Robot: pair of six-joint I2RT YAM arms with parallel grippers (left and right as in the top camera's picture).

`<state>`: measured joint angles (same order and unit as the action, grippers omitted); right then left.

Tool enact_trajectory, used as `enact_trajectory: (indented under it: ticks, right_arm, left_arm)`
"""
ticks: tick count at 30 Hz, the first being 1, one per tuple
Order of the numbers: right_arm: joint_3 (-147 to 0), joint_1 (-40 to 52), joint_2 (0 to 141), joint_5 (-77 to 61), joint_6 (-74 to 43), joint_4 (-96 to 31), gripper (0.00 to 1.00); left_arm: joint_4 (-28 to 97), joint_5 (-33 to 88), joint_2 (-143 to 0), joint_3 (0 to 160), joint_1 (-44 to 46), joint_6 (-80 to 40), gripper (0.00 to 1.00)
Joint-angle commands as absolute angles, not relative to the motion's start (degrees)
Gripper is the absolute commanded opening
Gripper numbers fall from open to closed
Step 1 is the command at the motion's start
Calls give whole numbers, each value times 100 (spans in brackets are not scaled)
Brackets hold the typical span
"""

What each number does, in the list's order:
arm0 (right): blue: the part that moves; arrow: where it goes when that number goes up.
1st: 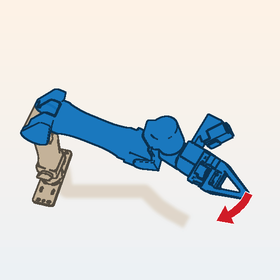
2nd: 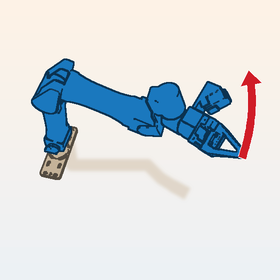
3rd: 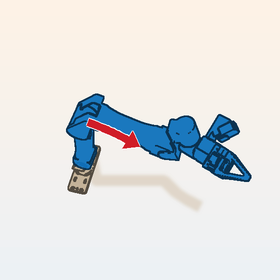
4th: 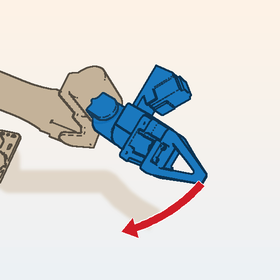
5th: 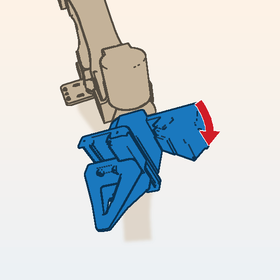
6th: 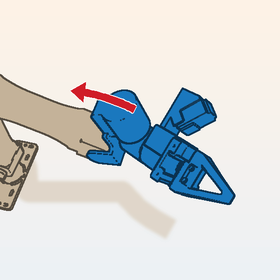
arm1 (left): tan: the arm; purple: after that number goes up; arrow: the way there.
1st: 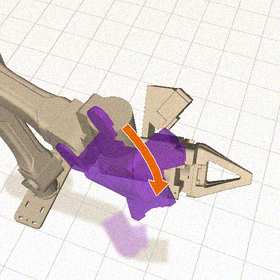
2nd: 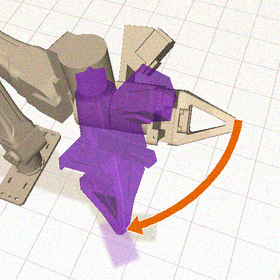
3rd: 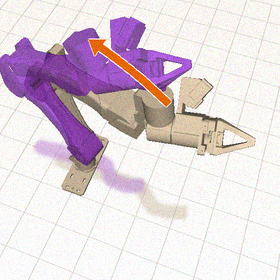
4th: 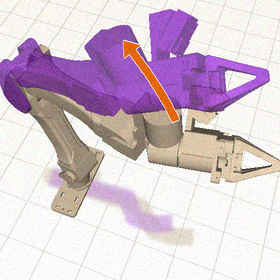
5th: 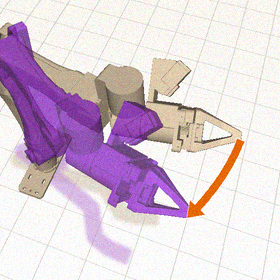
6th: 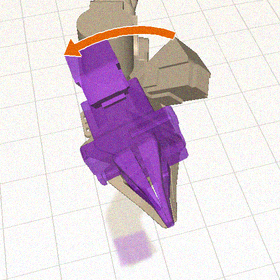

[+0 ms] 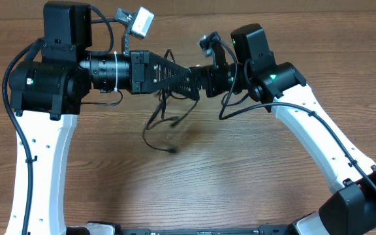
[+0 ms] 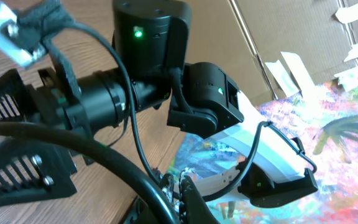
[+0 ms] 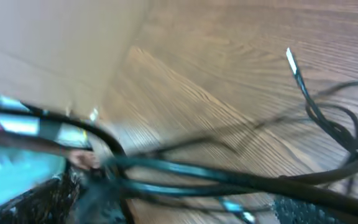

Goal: Untangle cables

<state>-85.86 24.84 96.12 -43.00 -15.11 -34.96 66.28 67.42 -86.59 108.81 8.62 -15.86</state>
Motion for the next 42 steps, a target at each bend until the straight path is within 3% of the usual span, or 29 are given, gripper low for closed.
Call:
enact_trajectory:
  ticks: [1, 5, 7, 9, 16, 23, 28, 34, 42]
  right_arm:
    - [-8576, 2497, 9657, -4233, -2910, -3221, 100]
    - [-8576, 2668, 9657, -3892, -3544, -3116, 98]
    - [-8576, 2812, 9675, -3656, -3583, -3116, 62]
    - [-8576, 2956, 9712, -3472, -3579, -3116, 4]
    - [-8576, 3052, 9786, -3089, -3277, -3223, 4]
    - [-8578, 2440, 9784, -3321, -2484, -3673, 4]
    - [-8578, 1846, 9784, -4694, -1726, -3782, 4]
    - [-8589, 1297, 9773, -6285, -1594, -3780, 4]
    - [-8589, 1385, 9719, -7824, -1601, -3494, 4]
  left_arm:
    - [6619, 6748, -8643, 11052, 864, -1415, 4]
    - [6611, 6733, -8643, 11052, 864, -1413, 4]
    - [6602, 6742, -8643, 11052, 864, -1415, 4]
    - [6600, 6742, -8643, 11052, 864, -1417, 4]
    - [6624, 6757, -8639, 11054, 755, -1415, 4]
    - [7000, 6753, -8589, 11054, 130, -1291, 4]
    - [7542, 6471, -8582, 11052, -316, -854, 4]
    - [8029, 5131, -8582, 11052, -373, -851, 4]
    - [8108, 4082, -8586, 11015, -336, -902, 4]
